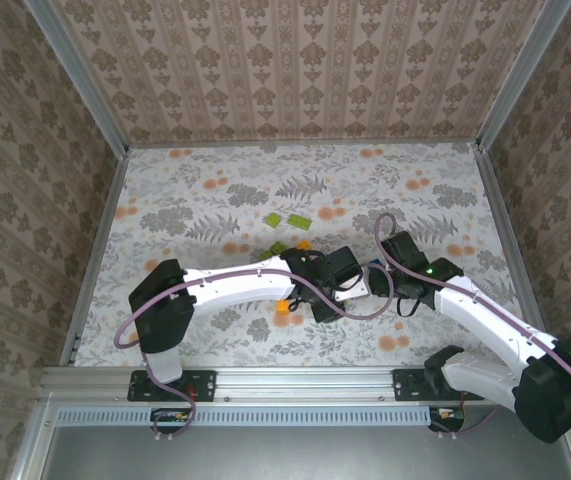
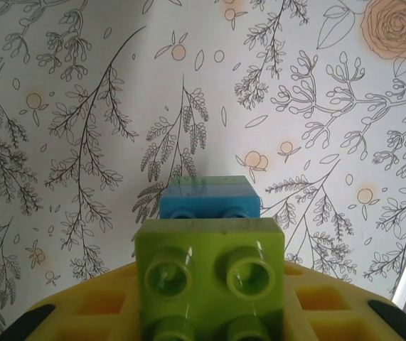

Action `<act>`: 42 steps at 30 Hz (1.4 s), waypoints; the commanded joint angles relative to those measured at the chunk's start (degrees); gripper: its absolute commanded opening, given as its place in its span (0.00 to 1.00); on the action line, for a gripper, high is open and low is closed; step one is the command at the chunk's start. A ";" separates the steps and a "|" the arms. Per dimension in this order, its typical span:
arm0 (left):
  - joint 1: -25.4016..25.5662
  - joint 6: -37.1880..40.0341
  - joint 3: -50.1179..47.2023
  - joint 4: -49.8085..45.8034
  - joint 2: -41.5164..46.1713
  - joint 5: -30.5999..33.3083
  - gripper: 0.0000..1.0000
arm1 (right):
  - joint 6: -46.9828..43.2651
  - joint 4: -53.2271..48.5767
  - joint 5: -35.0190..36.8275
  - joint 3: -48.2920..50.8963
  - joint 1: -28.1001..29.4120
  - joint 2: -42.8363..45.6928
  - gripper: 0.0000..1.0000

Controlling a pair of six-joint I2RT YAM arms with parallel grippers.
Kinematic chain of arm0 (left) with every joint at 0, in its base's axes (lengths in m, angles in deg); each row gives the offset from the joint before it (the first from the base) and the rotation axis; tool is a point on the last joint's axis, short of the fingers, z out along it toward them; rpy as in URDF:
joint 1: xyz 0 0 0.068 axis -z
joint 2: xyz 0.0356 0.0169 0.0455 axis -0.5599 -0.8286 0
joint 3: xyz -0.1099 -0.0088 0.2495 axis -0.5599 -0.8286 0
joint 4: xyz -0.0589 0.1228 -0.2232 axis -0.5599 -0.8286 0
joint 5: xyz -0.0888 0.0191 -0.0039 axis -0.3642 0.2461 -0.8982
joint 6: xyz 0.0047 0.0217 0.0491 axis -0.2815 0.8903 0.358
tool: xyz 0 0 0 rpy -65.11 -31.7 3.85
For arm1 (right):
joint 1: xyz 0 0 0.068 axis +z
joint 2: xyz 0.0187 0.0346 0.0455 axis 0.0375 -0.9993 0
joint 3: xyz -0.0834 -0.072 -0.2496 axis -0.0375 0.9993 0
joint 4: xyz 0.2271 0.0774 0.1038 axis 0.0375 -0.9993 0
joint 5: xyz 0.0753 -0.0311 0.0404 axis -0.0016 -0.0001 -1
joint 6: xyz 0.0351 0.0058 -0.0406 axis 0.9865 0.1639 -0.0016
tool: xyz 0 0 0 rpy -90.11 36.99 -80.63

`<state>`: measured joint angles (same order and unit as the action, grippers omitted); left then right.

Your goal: Assemble a carrot with lego

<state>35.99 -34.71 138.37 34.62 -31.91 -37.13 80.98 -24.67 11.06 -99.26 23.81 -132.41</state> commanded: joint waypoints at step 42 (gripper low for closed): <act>-0.39 6.65 -6.60 5.61 6.19 -3.69 1.00 | -1.34 0.06 -1.59 0.51 -0.20 0.26 0.24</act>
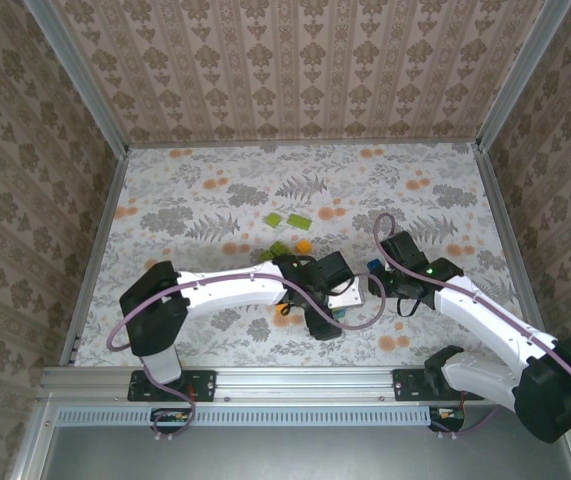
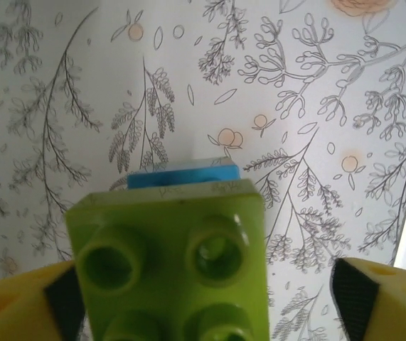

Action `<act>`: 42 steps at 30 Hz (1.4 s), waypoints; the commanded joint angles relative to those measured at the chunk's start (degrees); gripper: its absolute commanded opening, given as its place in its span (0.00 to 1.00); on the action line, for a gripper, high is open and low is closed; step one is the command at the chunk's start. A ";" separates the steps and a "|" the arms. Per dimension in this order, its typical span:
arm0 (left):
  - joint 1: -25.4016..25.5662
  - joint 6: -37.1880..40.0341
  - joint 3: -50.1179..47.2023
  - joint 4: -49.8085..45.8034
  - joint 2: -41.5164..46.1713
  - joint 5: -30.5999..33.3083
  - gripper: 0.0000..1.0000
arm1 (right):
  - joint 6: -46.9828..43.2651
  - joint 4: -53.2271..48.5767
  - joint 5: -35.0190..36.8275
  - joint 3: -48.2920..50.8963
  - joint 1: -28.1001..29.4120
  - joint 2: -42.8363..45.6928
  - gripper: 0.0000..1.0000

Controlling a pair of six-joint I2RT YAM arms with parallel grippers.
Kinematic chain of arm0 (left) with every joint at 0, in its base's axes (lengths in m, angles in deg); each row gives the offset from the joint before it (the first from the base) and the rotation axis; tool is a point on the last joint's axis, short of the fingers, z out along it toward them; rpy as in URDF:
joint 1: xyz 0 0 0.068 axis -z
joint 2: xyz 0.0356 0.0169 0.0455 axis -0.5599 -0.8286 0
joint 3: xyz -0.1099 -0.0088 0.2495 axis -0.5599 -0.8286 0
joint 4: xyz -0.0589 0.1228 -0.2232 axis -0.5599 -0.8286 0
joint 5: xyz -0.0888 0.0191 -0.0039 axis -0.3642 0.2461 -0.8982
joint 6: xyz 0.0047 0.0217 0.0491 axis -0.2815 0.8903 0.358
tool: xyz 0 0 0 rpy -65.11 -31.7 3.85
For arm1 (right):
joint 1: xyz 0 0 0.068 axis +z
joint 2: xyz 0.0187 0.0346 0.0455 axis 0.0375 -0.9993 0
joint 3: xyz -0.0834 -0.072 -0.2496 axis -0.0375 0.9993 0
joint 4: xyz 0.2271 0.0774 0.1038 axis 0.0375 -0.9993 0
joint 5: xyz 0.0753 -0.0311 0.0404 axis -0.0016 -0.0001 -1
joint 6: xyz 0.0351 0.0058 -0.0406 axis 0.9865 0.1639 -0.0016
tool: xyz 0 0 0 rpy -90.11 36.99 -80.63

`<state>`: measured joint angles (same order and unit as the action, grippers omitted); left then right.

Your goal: Assemble a carrot with lego

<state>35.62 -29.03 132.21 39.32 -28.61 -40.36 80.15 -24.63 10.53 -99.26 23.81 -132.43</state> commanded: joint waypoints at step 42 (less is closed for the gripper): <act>0.92 -1.81 -50.15 51.36 43.92 1.81 1.00 | 0.21 -6.18 -1.22 -5.43 1.44 1.01 0.23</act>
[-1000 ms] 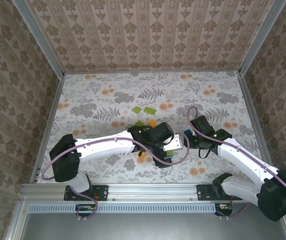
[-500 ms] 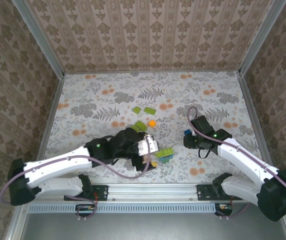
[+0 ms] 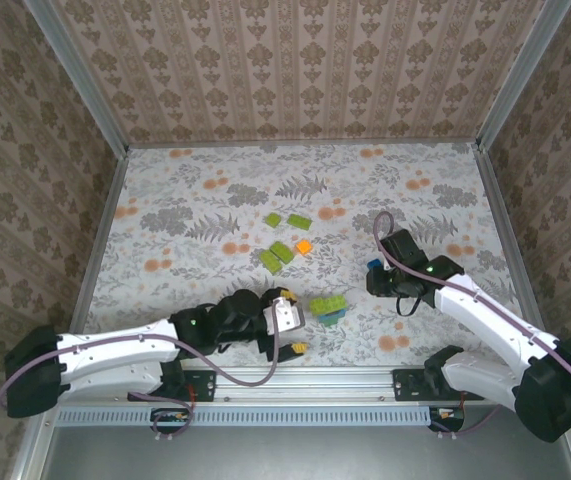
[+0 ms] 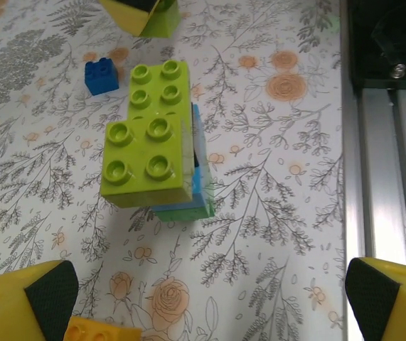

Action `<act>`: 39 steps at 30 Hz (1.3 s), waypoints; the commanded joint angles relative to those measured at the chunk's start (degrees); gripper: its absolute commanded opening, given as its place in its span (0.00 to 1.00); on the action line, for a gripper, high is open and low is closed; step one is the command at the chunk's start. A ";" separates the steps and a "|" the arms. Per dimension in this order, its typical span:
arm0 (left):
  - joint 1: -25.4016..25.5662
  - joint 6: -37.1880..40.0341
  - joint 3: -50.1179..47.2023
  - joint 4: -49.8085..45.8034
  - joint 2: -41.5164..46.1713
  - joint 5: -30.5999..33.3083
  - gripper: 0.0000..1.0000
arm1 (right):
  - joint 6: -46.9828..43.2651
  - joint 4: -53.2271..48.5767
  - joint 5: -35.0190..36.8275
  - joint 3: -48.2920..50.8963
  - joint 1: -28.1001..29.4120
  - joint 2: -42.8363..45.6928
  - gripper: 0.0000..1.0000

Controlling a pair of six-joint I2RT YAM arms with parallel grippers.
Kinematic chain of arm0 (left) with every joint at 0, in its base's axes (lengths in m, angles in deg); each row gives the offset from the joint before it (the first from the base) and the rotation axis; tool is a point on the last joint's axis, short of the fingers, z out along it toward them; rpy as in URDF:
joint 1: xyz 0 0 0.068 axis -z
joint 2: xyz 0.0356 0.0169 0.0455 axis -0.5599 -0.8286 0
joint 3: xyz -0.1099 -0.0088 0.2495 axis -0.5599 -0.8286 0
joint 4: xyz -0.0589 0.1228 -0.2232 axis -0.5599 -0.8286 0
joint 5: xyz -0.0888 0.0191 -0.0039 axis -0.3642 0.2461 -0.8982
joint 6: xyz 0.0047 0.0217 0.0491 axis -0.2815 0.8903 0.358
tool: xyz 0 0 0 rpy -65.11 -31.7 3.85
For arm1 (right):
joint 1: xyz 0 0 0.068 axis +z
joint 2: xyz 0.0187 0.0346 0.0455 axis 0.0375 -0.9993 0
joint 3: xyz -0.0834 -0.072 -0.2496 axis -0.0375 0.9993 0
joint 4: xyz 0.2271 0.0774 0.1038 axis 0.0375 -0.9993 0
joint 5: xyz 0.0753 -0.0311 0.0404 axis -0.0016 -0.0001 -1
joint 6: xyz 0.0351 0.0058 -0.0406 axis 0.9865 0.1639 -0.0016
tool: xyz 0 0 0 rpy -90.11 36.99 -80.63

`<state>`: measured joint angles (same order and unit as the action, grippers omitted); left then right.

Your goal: Assemble a carrot with lego

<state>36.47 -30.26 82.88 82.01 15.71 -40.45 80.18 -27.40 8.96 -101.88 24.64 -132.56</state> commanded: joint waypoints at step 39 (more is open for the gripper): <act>-7.81 -4.46 1.02 45.34 -31.49 -11.59 1.00 | 1.85 -12.50 8.08 -15.06 11.70 -3.89 0.23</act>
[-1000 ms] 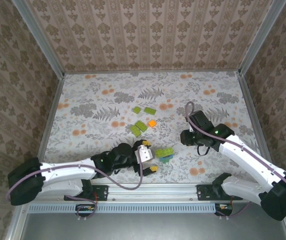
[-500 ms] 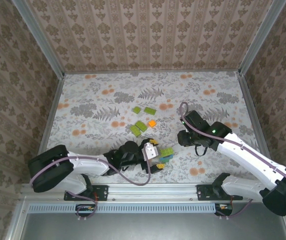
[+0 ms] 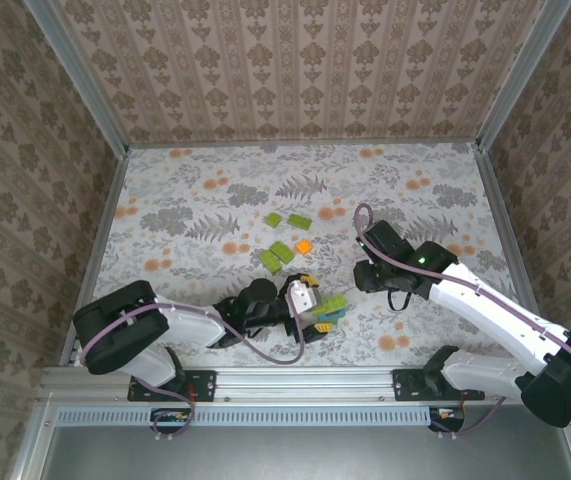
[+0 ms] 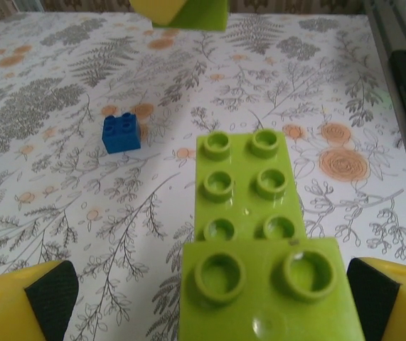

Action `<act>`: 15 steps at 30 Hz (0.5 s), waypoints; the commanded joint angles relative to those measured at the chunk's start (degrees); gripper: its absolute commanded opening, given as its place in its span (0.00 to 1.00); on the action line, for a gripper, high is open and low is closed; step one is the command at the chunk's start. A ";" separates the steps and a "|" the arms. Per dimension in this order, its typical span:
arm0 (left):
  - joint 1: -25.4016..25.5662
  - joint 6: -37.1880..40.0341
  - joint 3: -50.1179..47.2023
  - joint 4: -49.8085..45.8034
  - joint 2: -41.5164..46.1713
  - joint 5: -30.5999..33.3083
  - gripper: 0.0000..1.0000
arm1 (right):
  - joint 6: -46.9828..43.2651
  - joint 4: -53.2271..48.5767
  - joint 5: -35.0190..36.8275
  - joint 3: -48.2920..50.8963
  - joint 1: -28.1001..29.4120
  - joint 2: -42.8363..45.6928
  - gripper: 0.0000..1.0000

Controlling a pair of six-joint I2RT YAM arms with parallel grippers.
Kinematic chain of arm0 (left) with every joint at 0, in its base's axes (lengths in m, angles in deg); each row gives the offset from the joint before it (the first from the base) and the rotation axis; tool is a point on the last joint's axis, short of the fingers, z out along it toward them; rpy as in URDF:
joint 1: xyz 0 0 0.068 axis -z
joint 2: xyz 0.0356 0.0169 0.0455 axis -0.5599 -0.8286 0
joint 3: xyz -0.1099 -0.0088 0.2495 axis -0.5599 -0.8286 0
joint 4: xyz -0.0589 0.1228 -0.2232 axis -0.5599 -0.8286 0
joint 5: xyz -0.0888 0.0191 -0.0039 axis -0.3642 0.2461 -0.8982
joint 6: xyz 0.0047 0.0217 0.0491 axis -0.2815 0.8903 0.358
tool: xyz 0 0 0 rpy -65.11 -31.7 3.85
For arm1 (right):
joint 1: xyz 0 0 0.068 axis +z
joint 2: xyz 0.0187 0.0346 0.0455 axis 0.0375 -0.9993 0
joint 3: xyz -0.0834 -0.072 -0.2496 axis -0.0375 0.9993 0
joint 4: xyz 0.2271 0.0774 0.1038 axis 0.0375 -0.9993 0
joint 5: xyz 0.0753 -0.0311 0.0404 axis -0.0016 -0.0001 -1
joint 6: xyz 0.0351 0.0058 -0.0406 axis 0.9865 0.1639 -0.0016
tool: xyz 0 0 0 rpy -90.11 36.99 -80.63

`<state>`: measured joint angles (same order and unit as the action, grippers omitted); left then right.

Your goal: Assemble a carrot with lego

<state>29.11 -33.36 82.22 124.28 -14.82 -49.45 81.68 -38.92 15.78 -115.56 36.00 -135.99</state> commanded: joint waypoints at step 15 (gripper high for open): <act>-0.85 -1.89 3.90 3.19 -4.27 -5.07 0.76 | 0.08 -1.95 1.00 -1.97 0.47 -0.64 0.23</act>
<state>28.76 -34.60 84.45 126.33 -18.49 -52.99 81.68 -38.94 15.91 -115.59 36.05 -136.47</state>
